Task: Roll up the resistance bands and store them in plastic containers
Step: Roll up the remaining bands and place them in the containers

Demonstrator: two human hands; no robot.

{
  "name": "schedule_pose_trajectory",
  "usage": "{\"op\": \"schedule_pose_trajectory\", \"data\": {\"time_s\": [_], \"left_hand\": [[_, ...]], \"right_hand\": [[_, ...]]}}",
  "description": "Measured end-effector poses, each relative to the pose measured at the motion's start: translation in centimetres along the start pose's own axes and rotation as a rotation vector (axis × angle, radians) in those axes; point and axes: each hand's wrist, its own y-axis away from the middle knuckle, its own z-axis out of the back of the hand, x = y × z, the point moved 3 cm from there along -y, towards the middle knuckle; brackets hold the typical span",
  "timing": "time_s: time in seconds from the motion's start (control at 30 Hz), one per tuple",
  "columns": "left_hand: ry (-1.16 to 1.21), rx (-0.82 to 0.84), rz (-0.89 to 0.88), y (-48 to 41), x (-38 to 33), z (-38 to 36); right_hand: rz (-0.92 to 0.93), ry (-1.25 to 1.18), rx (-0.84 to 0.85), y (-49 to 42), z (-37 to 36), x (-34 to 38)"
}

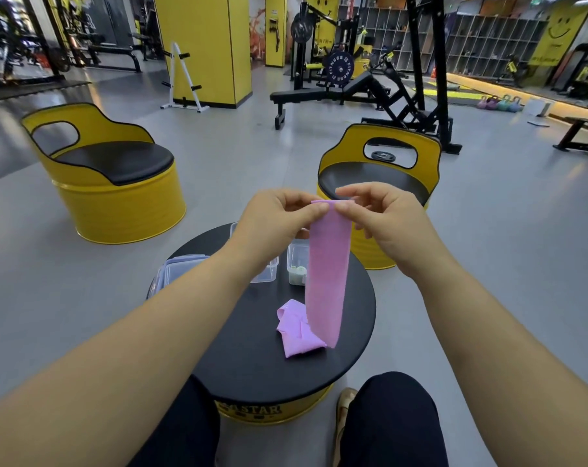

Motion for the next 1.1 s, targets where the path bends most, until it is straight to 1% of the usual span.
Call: {"op": "schedule_pose_trajectory", "data": {"time_s": [0.13, 0.17, 0.23, 0.27, 0.3, 0.37, 0.4, 0.47, 0.53, 0.57, 0.6, 0.67, 0.73, 0.77, 0.87, 0.93, 1.0, 1.1], "left_hand": [[-0.013, 0.002, -0.002, 0.4, -0.2, -0.2], [-0.031, -0.015, -0.007, 0.4, -0.1, -0.3], [-0.081, -0.094, -0.019, 0.6, 0.3, -0.2], [-0.113, -0.144, -0.025, 0.7, 0.5, -0.2], [-0.15, -0.188, -0.035, 0.7, 0.6, -0.3], [-0.208, -0.224, -0.059, 1.0, 0.9, -0.7], [-0.225, -0.22, -0.072, 1.3, 0.9, -1.0], [-0.271, -0.172, -0.105, 2.0, 0.8, -1.7], [-0.343, -0.098, -0.148, 2.6, 0.8, -2.1], [-0.351, -0.076, -0.145, 2.7, 0.9, -2.1], [-0.31, -0.07, -0.11, 2.8, 1.2, -1.8], [-0.183, -0.101, -0.016, 2.7, 1.7, -1.0], [-0.161, -0.161, 0.006, 2.3, 1.9, -0.2], [-0.15, -0.156, 0.019, 2.1, 1.9, 0.1], [-0.066, -0.013, 0.084, 1.8, 1.7, 0.4], [-0.053, 0.062, 0.087, 1.8, 1.2, 0.3], [-0.025, 0.072, 0.078, 1.6, 0.9, 0.3], [-0.022, 0.052, 0.059, 1.4, 0.6, 0.5]], "right_hand": [[0.004, 0.088, 0.013, -0.1, 0.4, 0.2], [0.002, 0.116, -0.003, -0.1, 0.5, 0.0], [-0.018, 0.124, -0.092, 0.1, 0.6, -0.2], [-0.056, 0.073, -0.12, 0.4, 0.4, -0.2], [-0.106, 0.0, -0.113, 0.7, -0.1, -0.2], [-0.223, -0.162, -0.031, 1.5, -1.6, -0.4], [-0.265, -0.227, 0.001, 1.8, -2.3, -0.6], [-0.3, -0.321, -0.007, 2.2, -2.9, -0.8], [-0.312, -0.354, -0.055, 2.4, -2.9, -1.0], [-0.316, -0.36, -0.064, 2.5, -2.8, -1.2], [-0.322, -0.361, -0.057, 2.5, -2.7, -1.4], [-0.333, -0.338, -0.005, 2.4, -2.5, -1.6], [-0.336, -0.297, 0.072, 2.3, -2.2, -1.7], [-0.333, -0.273, 0.105, 2.2, -2.1, -1.7], [-0.309, -0.169, 0.158, 2.0, -1.6, -1.2], [-0.269, -0.087, 0.163, 1.8, -1.3, -0.7], [-0.224, -0.053, 0.159, 1.6, -1.0, -0.2], [-0.191, -0.079, 0.156, 1.5, -0.7, 0.3]]}}
